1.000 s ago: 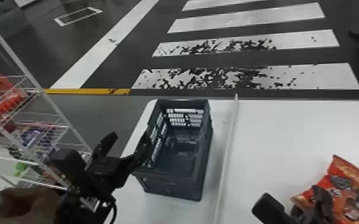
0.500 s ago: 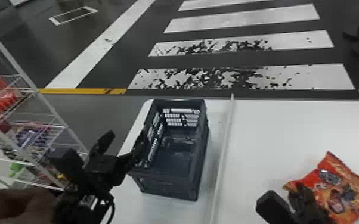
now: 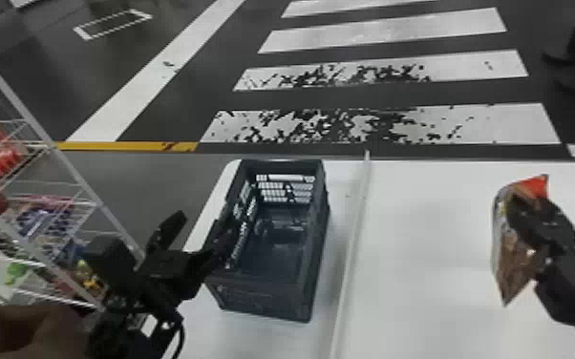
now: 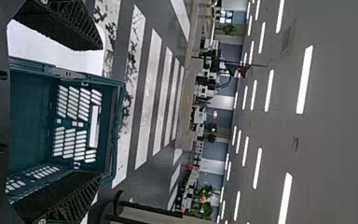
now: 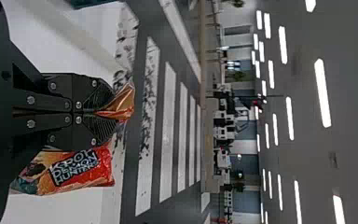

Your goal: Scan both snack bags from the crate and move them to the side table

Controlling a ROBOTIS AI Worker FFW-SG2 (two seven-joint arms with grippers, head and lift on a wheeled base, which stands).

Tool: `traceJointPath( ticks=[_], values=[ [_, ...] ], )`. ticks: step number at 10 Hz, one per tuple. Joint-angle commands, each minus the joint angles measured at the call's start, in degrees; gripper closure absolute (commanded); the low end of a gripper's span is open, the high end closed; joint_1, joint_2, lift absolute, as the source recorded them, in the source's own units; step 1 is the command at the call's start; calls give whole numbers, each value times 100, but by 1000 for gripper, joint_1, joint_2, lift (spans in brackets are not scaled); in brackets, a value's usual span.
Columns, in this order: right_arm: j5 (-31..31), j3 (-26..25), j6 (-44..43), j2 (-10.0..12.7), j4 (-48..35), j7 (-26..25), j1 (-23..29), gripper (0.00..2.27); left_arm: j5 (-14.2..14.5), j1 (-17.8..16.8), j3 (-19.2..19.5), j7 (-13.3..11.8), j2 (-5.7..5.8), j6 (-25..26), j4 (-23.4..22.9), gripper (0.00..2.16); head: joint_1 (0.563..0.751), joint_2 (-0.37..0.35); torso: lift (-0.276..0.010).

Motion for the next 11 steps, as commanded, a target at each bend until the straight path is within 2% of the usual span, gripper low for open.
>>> traceJointPath(
  ticks=[1,2,4,6,8,9,10,11],
  values=[
    [-2203,-984,-950,353,605,343,98,2246,-27,9,-27,-6,9,-16,-5,29,695,261,-95],
    [-3301,-1414,-1091,511,1106,598,89,2246,-53,9,-62,-6,9,-16,-5,29,695,206,-95],
    [-5033,-1968,-1197,687,2038,993,98,2246,-97,17,-114,-6,-9,-69,-5,29,695,114,-95],
    [-5736,-2100,-1249,792,2574,1195,133,2246,-176,35,-220,12,-18,-139,-22,29,695,31,-95],
    [-5657,-2047,-1495,915,2714,1151,292,2199,-194,79,-246,21,-18,-227,-31,29,695,-5,-95],
    [-5446,-2003,-1531,959,2776,1107,318,2081,-194,96,-246,21,-18,-245,-31,29,695,-11,-95],
    [-5147,-1977,-1495,968,2758,1011,335,1285,-194,105,-246,21,-18,-245,-49,29,695,-13,-95],
    [-4558,-1854,-1513,959,2389,659,494,-1,-194,105,-264,30,-26,-262,-66,29,695,-11,-95]
  ],
)
